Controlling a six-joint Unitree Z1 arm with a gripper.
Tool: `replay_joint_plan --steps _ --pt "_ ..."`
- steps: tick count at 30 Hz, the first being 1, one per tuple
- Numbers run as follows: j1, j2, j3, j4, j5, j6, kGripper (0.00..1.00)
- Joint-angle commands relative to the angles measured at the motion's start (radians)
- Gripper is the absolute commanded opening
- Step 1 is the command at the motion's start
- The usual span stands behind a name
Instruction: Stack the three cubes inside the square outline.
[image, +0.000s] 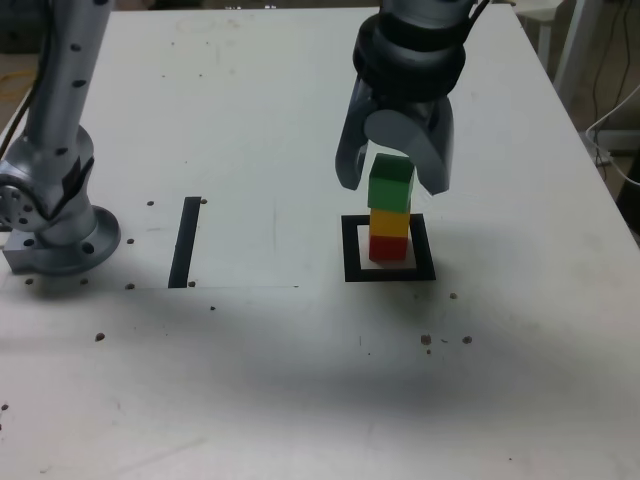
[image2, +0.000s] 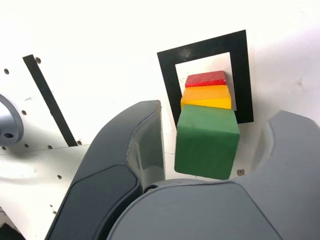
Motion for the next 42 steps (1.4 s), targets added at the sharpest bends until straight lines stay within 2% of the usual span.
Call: replay_joint_plan --steps 1,8,14,18,26,33,38,42 --pt "-0.001 -0.029 0.005 0.006 0.003 0.002 0.99" --pt "-0.001 -0.099 0.049 -0.035 -0.004 0.003 0.99" --pt "-0.001 -0.165 0.129 -0.138 -0.050 0.021 0.99" --pt "-0.001 -0.203 0.183 -0.165 -0.073 0.026 0.99" --pt "0.011 -0.308 0.289 -0.169 -0.061 0.025 0.99" --pt "0.058 -0.412 0.464 -0.164 -0.045 0.025 0.99" --pt "0.075 -0.438 0.600 -0.187 -0.042 0.020 0.99" --pt "0.076 -0.439 0.694 -0.226 -0.056 0.011 0.99"
